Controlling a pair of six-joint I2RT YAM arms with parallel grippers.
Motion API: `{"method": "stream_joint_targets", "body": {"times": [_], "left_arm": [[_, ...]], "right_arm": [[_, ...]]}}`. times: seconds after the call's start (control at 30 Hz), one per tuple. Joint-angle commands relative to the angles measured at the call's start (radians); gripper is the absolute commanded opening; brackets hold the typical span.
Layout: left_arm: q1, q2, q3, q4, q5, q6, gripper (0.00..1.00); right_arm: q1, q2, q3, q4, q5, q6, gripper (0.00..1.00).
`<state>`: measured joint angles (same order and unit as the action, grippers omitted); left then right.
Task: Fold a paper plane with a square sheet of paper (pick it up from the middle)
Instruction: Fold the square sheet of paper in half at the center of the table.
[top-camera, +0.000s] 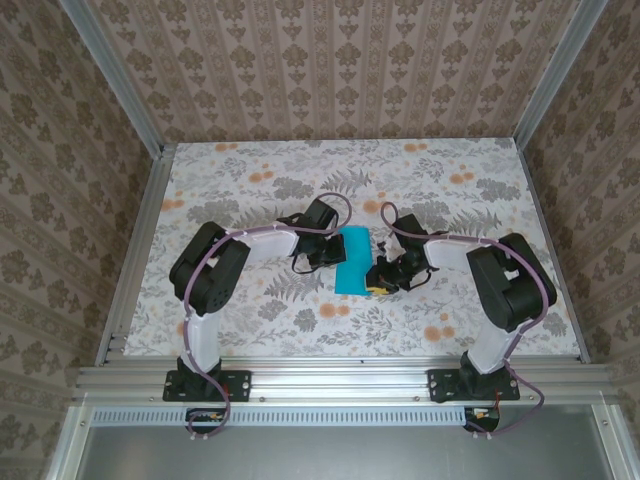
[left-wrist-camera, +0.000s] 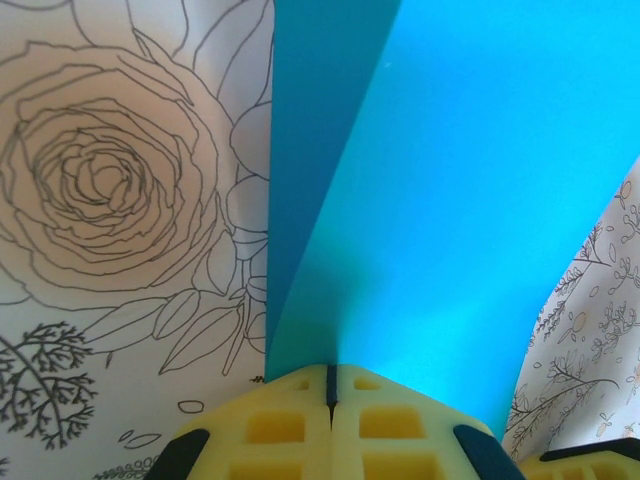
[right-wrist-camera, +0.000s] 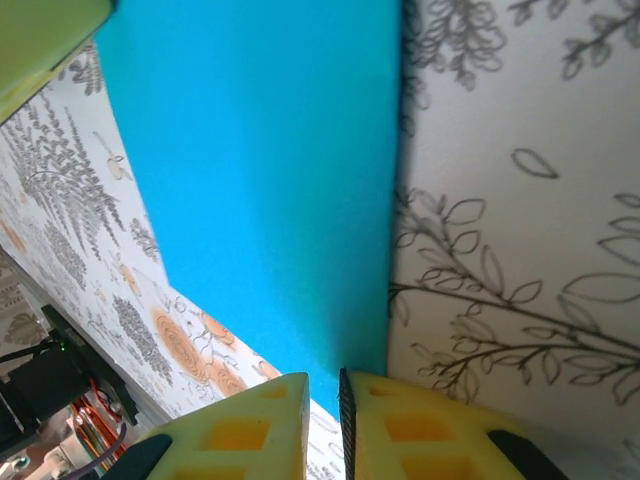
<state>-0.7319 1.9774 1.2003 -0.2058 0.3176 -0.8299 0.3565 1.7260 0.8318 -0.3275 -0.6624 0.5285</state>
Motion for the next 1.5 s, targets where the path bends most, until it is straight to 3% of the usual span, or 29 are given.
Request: {"method": "stream_joint_targets", "body": {"times": [0.0, 0.13, 0.37, 0.67, 1.23, 1.47], "left_arm": [[-0.016, 0.060, -0.039, -0.104, -0.052, 0.032, 0.05], [-0.015, 0.063, -0.036, -0.102, -0.045, 0.035, 0.05], [-0.020, 0.042, -0.063, -0.095, -0.039, 0.050, 0.05], [-0.020, 0.042, -0.041, -0.123, -0.047, 0.058, 0.05], [-0.027, 0.041, -0.070, -0.147, -0.046, 0.079, 0.04], [-0.034, 0.041, -0.077, -0.138, -0.051, 0.080, 0.04]], "right_arm": [[0.007, -0.024, -0.023, -0.002, 0.010, 0.011, 0.19], [-0.004, 0.055, -0.004, -0.029, 0.035, 0.013, 0.18], [-0.029, -0.031, 0.152, 0.042, 0.083, 0.065, 0.21], [-0.055, 0.167, 0.350, 0.056, 0.083, 0.062, 0.21], [-0.126, 0.310, 0.342, 0.084, 0.107, 0.120, 0.21], [-0.125, 0.222, 0.376, 0.094, 0.032, 0.151, 0.21]]}}
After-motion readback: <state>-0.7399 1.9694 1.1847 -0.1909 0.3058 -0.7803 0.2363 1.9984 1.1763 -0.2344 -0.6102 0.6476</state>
